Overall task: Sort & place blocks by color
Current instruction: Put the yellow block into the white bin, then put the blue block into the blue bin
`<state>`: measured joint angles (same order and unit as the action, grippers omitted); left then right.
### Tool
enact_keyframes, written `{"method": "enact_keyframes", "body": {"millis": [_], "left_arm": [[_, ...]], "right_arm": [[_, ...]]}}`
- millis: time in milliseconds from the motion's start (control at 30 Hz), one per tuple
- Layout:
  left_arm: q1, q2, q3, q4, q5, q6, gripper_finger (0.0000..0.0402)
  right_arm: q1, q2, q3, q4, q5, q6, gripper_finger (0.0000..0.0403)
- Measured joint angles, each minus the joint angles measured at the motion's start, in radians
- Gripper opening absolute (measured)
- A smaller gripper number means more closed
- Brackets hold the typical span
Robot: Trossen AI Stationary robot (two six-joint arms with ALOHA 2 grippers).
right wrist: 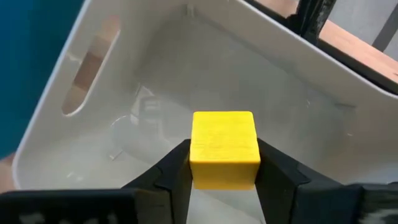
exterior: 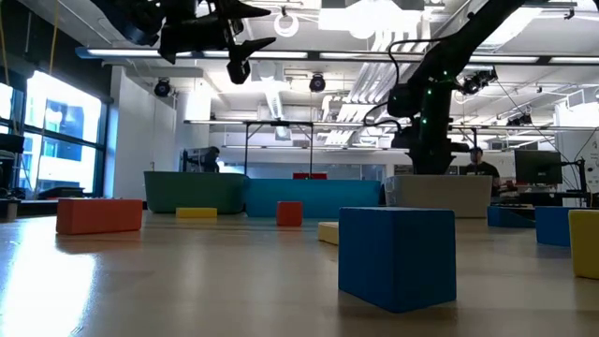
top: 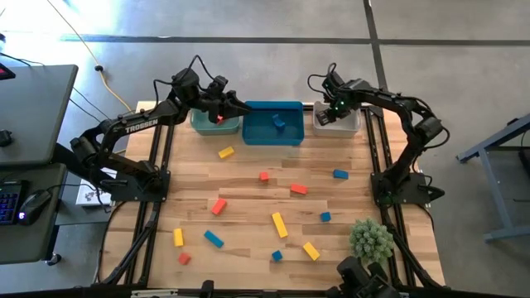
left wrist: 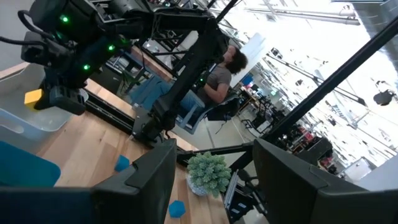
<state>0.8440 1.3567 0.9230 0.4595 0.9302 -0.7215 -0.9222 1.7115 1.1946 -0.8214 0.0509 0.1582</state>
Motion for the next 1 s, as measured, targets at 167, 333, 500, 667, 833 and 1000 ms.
{"method": "enact_keyframes", "body": {"millis": [167,333,500,667,833,1000], "left_arm": [[0.0,0.0,0.0,0.0,0.0,0.0,0.0202],[0.0,0.0,0.0,0.0,0.0,0.0,0.0202],[0.0,0.0,0.0,0.0,0.0,-0.001,0.0202],[0.0,0.0,0.0,0.0,0.0,-0.005,0.0202],[0.0,0.0,0.0,-0.01,0.0,-0.006,0.0202],[0.0,0.0,0.0,-0.042,-0.001,-0.007,0.0202]], "right_arm": [[0.0,0.0,0.0,0.016,-0.001,0.0,0.0161],[0.008,0.0,0.0,0.019,0.009,0.0,0.0203],[0.008,0.0,0.021,-0.039,-0.099,0.04,0.0215],[0.037,-0.013,0.087,-0.156,-0.128,0.069,0.0216],[0.097,-0.078,0.121,-0.186,-0.116,0.071,0.0216],[0.17,-0.152,0.118,-0.242,-0.117,0.088,0.0216]]}}
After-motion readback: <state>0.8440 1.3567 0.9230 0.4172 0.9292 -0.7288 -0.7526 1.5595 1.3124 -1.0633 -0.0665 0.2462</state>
